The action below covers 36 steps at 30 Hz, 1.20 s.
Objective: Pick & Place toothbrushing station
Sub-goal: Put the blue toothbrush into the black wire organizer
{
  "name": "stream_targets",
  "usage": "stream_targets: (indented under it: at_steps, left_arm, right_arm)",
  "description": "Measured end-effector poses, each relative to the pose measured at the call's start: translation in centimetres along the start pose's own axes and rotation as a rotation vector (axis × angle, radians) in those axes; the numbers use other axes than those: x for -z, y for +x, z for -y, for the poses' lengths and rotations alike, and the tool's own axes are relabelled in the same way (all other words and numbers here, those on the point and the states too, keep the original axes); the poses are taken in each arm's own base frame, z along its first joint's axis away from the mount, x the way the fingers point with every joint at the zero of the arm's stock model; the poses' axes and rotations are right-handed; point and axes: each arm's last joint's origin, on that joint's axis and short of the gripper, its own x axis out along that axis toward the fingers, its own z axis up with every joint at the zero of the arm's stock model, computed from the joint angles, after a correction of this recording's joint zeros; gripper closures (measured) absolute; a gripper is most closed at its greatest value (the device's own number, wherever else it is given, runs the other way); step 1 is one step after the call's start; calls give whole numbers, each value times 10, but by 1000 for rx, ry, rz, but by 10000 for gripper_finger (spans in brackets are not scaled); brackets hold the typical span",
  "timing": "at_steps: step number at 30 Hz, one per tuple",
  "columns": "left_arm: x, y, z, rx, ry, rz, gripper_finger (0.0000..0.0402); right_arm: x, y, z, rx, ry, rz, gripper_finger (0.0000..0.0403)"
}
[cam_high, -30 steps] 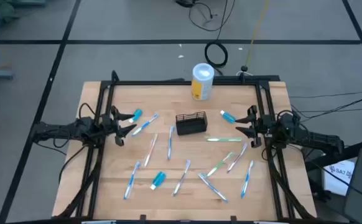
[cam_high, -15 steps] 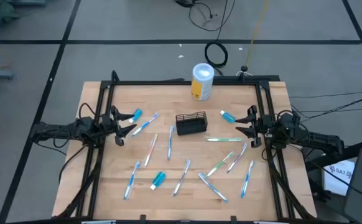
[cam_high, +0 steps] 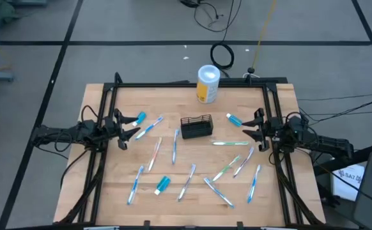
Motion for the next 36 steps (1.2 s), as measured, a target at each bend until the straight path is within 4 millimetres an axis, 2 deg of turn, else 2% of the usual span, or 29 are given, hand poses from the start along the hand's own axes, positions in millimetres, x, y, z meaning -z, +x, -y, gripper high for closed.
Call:
stream_targets:
  at_steps: [11,16,20,24,29,36]
  left_arm:
    - [0,0,0,0,-4,-2,176]
    - [0,0,0,0,-59,3,176]
    - [-1,0,0,1,-118,13,176]
    - [-3,0,-1,-24,-43,25,176]
    - [-13,3,-5,-117,-129,36,176]
    - [-31,21,-5,-166,-193,-59,176]
  right_arm:
    - [0,0,0,2,-4,3,273]
    - [-1,0,0,10,-119,7,273]
    - [-1,0,4,126,-202,9,273]
    - [-2,-1,7,243,-210,11,273]
    - [-9,-1,9,359,-180,92,273]
    - [-9,5,11,365,-150,92,273]
